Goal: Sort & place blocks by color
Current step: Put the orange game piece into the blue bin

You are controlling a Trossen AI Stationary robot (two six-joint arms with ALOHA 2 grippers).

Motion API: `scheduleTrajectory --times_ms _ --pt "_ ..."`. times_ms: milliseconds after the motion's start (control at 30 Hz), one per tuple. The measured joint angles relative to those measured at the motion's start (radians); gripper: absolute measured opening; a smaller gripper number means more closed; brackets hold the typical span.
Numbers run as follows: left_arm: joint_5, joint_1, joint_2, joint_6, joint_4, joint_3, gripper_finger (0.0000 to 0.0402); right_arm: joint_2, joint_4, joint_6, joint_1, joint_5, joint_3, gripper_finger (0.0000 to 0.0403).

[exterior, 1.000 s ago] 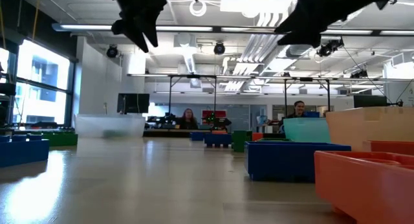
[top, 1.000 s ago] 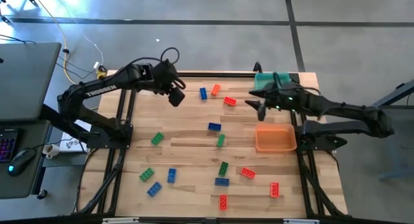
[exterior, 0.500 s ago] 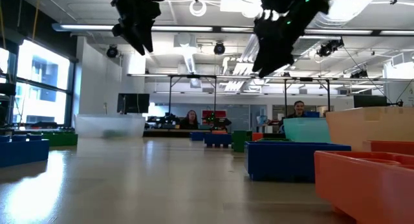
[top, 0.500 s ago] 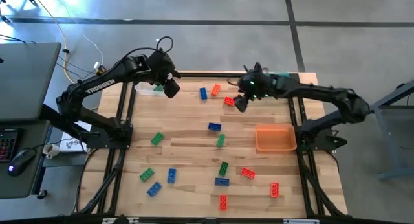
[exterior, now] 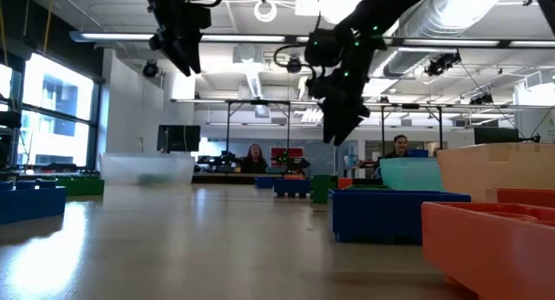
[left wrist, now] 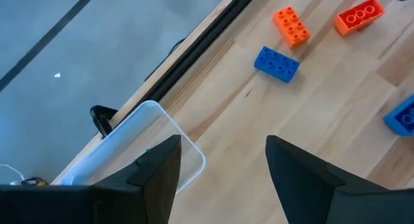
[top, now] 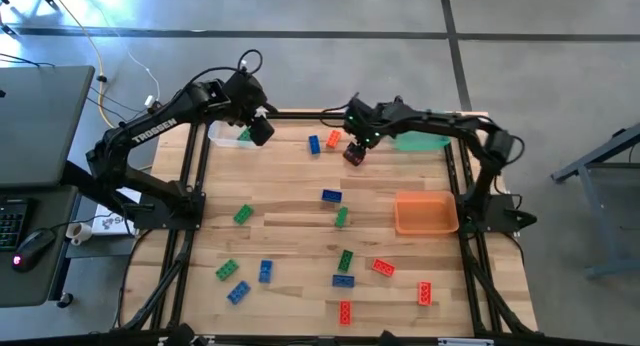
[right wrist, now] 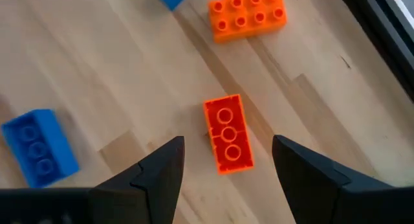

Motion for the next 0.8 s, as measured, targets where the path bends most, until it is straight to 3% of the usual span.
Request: scheduleTrajectory --times_ms 333,800 --pt "0.002 0.0 0.0 0.016 0.002 0.0 0.0212 0.151 -0.093 -0.013 -0.006 0.007 0.142 0.0223" --pt "0.003 0.0 0.0 0.016 0.003 0.0 0.0211 0.242 -0.129 -0.008 -0.008 0.031 0.151 0.0223"
